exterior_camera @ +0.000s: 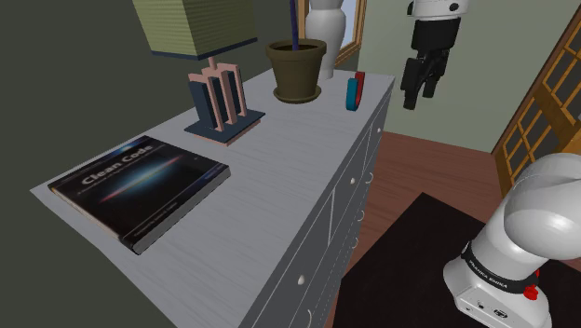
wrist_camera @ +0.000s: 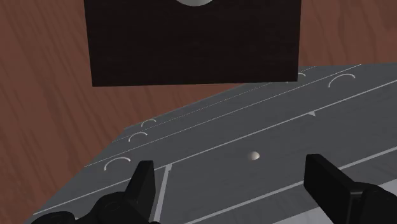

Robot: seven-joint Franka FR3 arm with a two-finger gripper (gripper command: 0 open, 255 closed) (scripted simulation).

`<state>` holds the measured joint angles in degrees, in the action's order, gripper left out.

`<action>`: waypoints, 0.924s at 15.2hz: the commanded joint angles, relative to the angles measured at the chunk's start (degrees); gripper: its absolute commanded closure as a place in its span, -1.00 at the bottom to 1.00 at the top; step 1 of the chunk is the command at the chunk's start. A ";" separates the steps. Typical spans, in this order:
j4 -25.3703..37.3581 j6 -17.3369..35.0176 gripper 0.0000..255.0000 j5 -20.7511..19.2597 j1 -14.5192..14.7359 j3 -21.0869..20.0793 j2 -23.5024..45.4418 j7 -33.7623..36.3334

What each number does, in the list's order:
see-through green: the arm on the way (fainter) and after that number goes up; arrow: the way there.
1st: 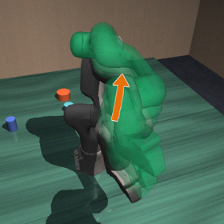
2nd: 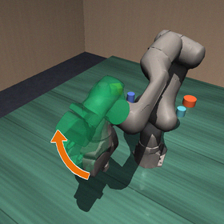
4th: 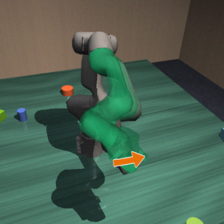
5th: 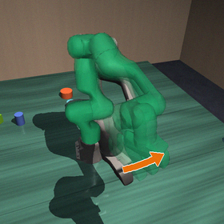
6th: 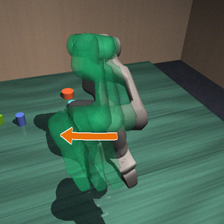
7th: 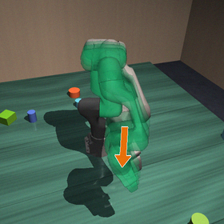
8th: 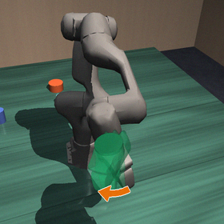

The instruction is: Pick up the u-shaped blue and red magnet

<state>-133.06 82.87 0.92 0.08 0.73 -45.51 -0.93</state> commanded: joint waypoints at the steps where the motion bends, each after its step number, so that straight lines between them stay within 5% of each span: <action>1: 0.00 0.00 -1.00 0.00 0.00 0.00 0.00 0.00; 14: 21.52 9.39 -1.00 -0.32 -5.78 -1.95 24.24 16.08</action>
<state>-112.99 91.86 0.77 -5.27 -1.19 -22.59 13.85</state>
